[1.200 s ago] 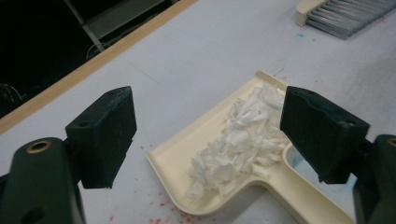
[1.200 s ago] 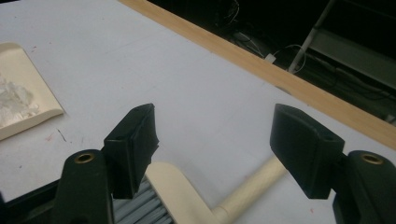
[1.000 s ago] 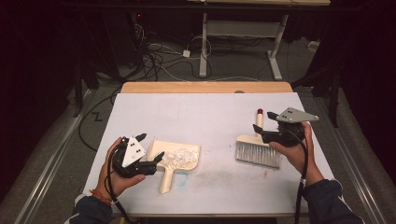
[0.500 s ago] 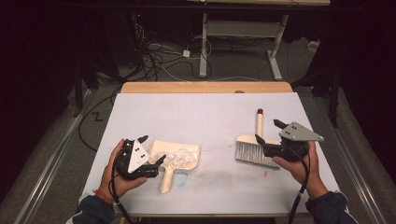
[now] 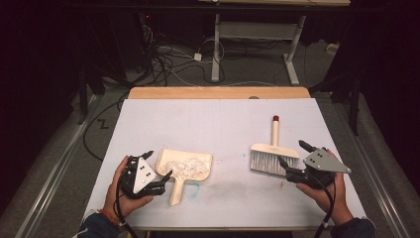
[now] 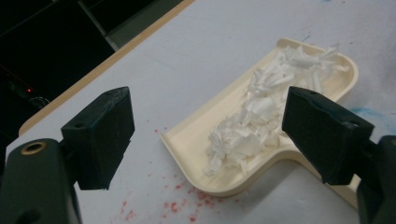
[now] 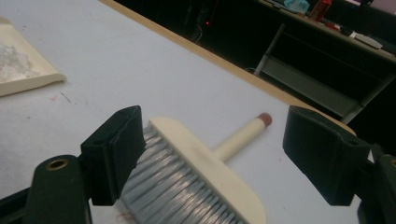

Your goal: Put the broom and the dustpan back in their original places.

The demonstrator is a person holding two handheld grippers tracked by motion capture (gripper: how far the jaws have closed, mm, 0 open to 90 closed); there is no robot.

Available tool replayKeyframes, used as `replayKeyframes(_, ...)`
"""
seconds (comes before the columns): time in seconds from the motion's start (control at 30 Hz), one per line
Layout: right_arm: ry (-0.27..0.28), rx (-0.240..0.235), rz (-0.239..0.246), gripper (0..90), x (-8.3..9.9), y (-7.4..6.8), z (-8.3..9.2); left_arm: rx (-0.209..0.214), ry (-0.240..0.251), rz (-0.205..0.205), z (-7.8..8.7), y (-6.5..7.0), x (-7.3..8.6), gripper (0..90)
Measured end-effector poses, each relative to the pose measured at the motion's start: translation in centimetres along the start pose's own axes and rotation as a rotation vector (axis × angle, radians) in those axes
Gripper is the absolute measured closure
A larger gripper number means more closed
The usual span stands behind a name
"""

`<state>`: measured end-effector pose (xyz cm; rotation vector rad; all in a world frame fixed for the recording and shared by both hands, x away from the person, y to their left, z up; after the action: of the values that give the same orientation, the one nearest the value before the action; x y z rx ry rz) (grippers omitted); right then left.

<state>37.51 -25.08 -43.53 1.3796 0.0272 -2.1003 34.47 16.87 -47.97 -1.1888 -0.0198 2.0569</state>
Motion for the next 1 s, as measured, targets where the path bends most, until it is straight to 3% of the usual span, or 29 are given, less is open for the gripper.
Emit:
replayKeyframes(0.4, -0.048, -0.026, -0.006, 19.2, 4.7, -1.8, 1.1, 0.002, -0.042, 0.02, 0.7, 1.1, 2.2, 16.4)
replayKeyframes(0.57, -0.072, -0.002, -0.014, 19.5, 5.5, -1.5, 1.2, 0.005, -0.035, 0.034, 0.6, 1.1, 2.0, 16.4)
replayKeyframes(0.63, -0.078, 0.01, -0.013, 20.1, 5.7, -1.2, 1.1, 0.002, -0.037, 0.023, 0.5, 1.1, 2.0, 16.4)
replayKeyframes(0.73, -0.141, 0.048, 0.007, 20.3, 6.6, -0.3, 0.2, 0.016, -0.033, 0.023, 0.4, 1.3, 2.0, 16.4)
replayKeyframes(0.8, -0.19, 0.06, -0.02, 21.0, 7.3, 0.5, -0.6, 0.013, -0.036, 0.009, 0.5, 1.3, 2.1, 16.4)
replayKeyframes(0.9, -0.306, 0.108, -0.046, 21.5, 8.8, 1.8, -2.0, 0.018, -0.023, 0.011, 0.6, 1.4, 2.0, 16.4)
replayKeyframes(1.0, -0.365, 0.1, -0.107, 23.4, 9.4, 2.7, -2.7, 0.018, -0.028, 0.006, 0.6, 1.3, 2.0, 16.4)
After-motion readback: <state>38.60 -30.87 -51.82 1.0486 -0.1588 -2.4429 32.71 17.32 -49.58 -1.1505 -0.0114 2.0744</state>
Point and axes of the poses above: each handheld gripper's, and its own axes: z roughly backward along the jaws, x roughly out of its underside, y roughly to its right, the point moved 7 cm from there along -z, roughly forward along the jaws, and after that the axes turned 7 degrees about -y, right-handed, at the moved point
